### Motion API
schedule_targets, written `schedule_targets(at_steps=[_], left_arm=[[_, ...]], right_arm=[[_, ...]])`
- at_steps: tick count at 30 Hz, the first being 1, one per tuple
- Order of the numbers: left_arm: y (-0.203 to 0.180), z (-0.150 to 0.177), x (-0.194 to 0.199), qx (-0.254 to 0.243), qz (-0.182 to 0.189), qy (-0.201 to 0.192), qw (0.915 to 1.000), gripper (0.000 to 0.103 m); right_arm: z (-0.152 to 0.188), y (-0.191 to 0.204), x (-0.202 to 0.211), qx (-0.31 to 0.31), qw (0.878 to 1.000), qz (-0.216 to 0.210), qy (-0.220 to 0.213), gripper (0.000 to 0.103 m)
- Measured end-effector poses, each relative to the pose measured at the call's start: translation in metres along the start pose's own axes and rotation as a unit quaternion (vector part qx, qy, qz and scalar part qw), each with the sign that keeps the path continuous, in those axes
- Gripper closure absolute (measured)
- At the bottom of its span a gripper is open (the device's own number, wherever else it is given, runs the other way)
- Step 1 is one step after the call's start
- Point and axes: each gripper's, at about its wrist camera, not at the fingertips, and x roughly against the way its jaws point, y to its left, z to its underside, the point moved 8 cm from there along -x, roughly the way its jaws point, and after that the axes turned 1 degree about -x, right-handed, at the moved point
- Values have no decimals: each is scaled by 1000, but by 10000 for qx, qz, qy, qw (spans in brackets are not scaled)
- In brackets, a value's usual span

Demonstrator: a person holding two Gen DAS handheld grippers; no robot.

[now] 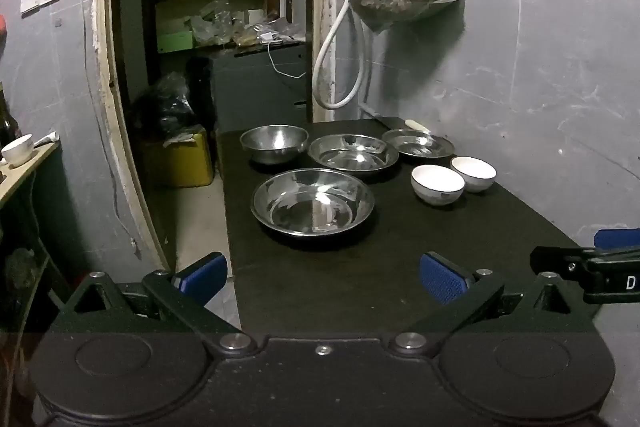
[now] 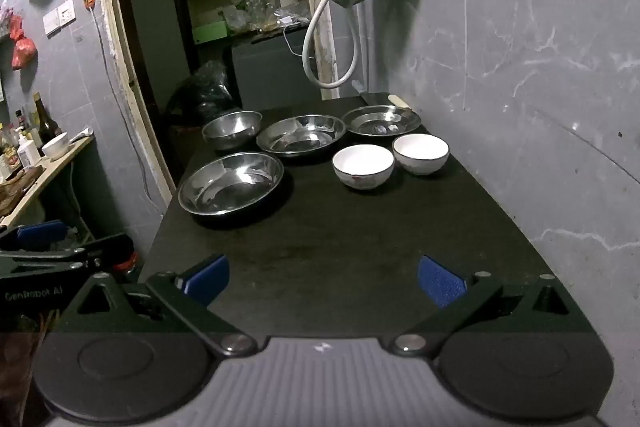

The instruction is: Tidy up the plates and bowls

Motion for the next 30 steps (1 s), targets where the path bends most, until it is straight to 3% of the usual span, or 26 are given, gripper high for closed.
schedule_targets(at_steps=[30], left_arm=[[-5,2,-7,43,46,42,10000,1]], right_arm=[[-6,-3,-6,11,10000,36,-20,0]])
